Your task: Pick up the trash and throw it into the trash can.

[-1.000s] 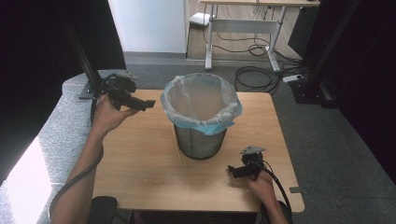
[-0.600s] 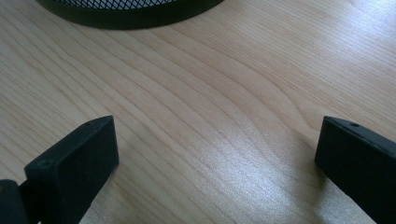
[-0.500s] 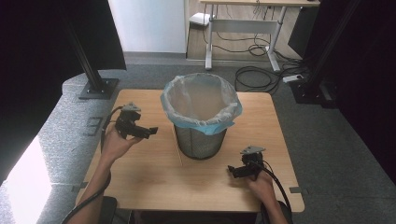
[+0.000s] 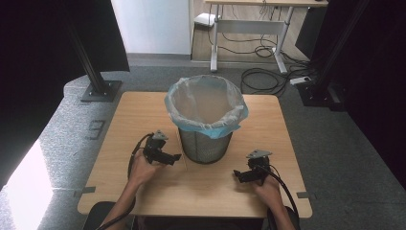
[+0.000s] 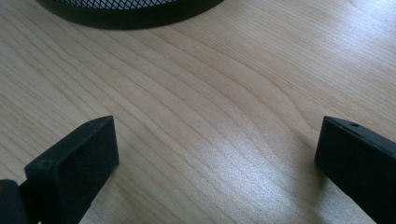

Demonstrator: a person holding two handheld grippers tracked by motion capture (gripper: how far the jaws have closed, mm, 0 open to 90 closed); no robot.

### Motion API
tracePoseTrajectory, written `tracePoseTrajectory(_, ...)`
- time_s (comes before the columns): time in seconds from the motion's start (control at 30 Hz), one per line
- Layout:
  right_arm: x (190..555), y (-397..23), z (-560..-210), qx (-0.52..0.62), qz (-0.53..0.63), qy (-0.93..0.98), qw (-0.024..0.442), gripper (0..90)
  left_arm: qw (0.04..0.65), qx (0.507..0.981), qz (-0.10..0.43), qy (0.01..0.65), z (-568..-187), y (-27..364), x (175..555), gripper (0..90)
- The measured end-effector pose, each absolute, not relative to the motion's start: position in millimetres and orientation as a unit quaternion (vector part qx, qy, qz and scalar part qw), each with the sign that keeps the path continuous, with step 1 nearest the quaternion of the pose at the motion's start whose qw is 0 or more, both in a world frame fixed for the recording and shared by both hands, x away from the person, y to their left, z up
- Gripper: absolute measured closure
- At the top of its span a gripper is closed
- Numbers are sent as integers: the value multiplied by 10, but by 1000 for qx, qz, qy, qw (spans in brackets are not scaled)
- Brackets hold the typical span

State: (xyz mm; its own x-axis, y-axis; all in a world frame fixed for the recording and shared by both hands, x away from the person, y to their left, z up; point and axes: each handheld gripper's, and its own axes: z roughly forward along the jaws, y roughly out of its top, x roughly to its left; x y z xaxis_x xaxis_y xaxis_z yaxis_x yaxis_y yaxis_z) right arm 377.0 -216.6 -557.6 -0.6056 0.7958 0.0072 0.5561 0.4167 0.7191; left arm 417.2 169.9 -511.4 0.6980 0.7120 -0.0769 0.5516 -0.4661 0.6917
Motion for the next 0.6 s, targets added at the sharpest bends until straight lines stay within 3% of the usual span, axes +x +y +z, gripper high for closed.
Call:
tracePoseTrajectory(0.17,3769,-2166,-5576,409,352,824,170,0,355,850,100,376,-5279,1529,4161,0)
tracePoseTrajectory(0.43,3766,-2164,-5576,410,352,824,170,0,326,855,134,380,-5469,1446,4149,37)
tracePoseTrajectory(0.6,3766,-2164,-5576,409,352,825,170,0,326,858,138,371,-5429,1513,4134,195)
